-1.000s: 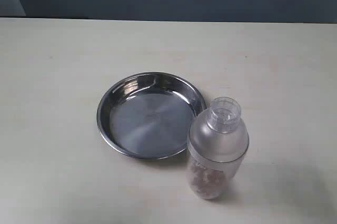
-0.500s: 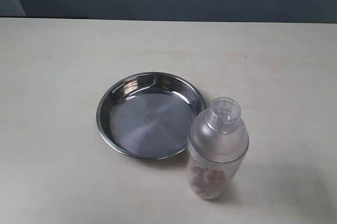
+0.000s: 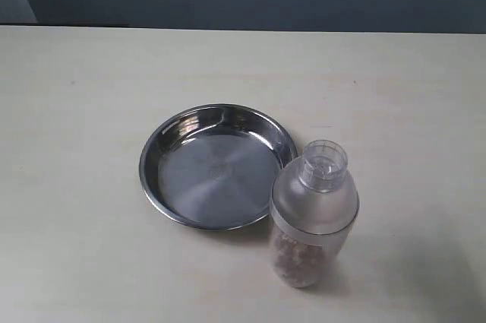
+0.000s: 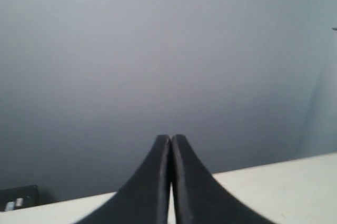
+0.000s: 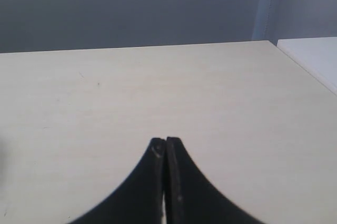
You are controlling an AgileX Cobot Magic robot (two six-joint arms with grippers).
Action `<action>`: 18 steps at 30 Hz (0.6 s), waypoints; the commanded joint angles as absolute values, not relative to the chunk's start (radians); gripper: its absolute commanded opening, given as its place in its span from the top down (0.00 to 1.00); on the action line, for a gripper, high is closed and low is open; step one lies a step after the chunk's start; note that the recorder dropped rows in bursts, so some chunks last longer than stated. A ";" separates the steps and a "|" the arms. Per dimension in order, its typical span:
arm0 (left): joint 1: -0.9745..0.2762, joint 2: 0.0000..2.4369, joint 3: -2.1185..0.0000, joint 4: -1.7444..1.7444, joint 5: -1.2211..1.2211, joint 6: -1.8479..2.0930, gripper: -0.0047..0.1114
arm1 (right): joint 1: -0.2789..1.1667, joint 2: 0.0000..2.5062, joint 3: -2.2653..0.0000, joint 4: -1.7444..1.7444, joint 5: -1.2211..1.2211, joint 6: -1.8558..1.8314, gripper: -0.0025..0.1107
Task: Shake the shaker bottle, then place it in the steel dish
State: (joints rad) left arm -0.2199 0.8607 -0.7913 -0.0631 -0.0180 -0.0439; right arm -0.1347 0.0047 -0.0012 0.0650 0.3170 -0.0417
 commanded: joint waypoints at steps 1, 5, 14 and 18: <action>-0.402 0.995 -0.823 -0.046 -0.012 -0.048 0.96 | -0.138 0.000 0.000 0.066 0.305 -0.044 0.99; -0.565 1.087 -0.823 0.068 -0.115 -0.041 0.96 | -0.138 0.000 0.000 0.066 0.305 -0.044 0.99; -0.680 1.184 -0.817 0.259 -0.279 -0.092 0.83 | -0.138 0.000 0.000 0.066 0.305 -0.044 0.99; -0.678 1.222 -0.817 0.440 -0.291 -0.254 0.37 | -0.138 0.000 0.000 0.066 0.305 -0.044 0.99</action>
State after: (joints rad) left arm -0.6709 1.1970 -0.8150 0.3319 -0.2673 -0.1556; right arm -0.1347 0.0047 -0.0012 0.0650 0.3170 -0.0417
